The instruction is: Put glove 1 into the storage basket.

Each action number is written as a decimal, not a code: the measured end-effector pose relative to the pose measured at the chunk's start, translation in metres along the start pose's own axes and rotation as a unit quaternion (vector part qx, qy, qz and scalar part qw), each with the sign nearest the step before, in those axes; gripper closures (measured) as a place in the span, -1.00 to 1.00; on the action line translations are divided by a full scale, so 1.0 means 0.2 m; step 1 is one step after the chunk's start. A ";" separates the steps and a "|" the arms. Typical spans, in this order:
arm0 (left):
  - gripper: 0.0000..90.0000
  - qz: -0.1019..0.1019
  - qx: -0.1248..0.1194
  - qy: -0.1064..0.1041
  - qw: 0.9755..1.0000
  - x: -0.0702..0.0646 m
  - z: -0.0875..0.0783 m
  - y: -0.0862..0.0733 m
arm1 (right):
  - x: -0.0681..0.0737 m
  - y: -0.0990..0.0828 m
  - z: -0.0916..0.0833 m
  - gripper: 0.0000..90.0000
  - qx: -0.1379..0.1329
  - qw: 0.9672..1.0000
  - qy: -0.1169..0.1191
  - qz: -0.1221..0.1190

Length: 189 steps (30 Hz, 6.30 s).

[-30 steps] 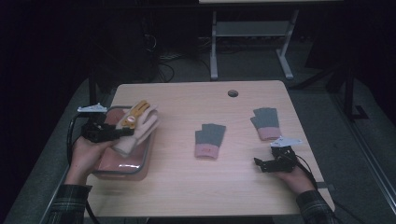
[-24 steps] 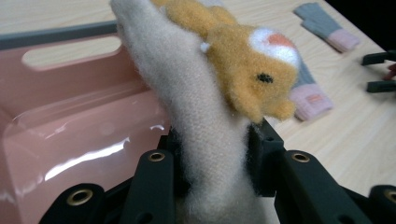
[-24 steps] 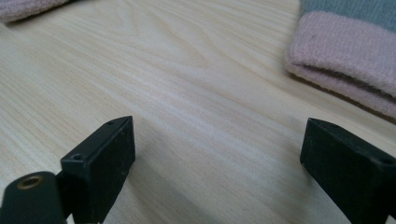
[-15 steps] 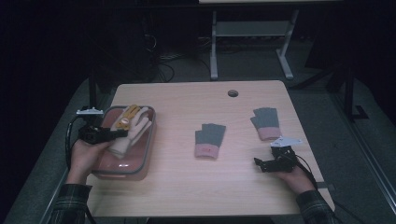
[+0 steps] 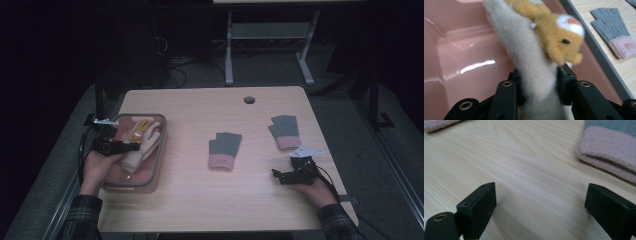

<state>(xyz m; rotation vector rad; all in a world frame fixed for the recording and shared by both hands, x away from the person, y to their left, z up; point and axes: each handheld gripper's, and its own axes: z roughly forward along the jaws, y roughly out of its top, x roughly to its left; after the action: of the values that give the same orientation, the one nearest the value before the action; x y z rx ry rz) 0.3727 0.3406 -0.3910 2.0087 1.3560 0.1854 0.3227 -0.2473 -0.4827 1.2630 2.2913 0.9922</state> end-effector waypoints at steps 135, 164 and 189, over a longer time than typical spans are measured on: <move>-0.73 0.275 -0.020 -0.085 0.958 -0.86 0.59 -0.34 | -0.19 0.28 -0.06 1.00 -0.022 1.000 0.003 -0.004; -0.72 0.275 -0.021 -0.085 0.957 -0.86 0.59 -0.34 | -0.41 0.26 0.11 1.00 0.017 1.000 0.002 0.017; -0.72 0.273 -0.022 -0.087 0.958 -0.86 0.59 -0.34 | -0.14 0.14 -0.04 1.00 0.043 0.998 0.048 -0.023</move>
<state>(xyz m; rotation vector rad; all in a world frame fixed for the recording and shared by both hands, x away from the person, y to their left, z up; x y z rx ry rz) 0.3009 0.1517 -0.4776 2.2600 0.6587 0.2749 0.3506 -0.2634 -0.4575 1.2143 2.4490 0.9686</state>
